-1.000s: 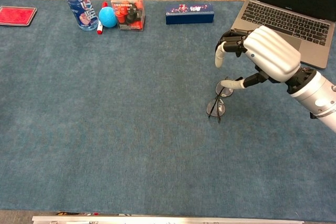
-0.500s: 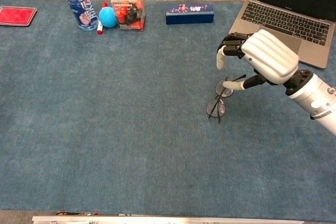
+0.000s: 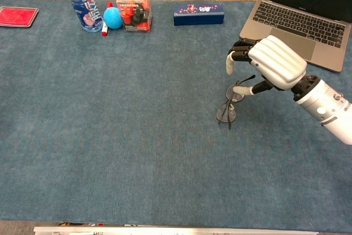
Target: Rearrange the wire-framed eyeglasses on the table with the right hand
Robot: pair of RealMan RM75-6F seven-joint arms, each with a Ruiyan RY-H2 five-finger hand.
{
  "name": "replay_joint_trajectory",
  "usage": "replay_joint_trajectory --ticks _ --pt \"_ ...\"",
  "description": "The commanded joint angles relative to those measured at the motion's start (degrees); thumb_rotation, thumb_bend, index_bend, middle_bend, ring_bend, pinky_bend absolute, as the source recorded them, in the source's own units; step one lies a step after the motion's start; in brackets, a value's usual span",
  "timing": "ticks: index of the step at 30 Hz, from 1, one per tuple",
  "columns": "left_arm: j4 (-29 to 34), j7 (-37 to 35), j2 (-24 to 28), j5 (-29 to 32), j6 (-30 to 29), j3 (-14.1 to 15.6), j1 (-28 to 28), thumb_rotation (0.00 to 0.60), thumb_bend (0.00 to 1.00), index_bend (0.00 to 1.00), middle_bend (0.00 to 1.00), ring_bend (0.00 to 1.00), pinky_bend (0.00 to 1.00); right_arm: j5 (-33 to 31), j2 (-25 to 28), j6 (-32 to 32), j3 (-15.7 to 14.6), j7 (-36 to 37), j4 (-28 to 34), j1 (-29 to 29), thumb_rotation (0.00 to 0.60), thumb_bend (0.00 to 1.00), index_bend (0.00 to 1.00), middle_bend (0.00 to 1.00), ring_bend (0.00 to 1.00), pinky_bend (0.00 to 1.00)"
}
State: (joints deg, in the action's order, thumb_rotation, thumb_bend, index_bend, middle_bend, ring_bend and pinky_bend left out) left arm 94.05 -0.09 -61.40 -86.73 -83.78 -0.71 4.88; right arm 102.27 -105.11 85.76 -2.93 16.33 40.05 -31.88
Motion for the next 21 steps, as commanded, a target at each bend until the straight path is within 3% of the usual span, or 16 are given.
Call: replay_joint_trajectory --ticks 1,21 --pt "0.0 -0.1 0.0 0.0 0.0 0.0 0.0 0.6 0.28 0.51 0.49 0.31 0.46 -0.4 -0.6 -0.4 0.2 0.2 -1.2 -0.1 0.6 0.09 0.55 0.52 0.34 0.56" --pt "0.0 -0.2 0.1 0.0 -0.1 0.0 0.0 0.6 0.28 0.51 0.49 0.31 0.46 -2.2 -3.4 -1.6 0.1 2.0 -7.2 0.0 0.6 0.09 0.55 0.52 0.34 0.56"
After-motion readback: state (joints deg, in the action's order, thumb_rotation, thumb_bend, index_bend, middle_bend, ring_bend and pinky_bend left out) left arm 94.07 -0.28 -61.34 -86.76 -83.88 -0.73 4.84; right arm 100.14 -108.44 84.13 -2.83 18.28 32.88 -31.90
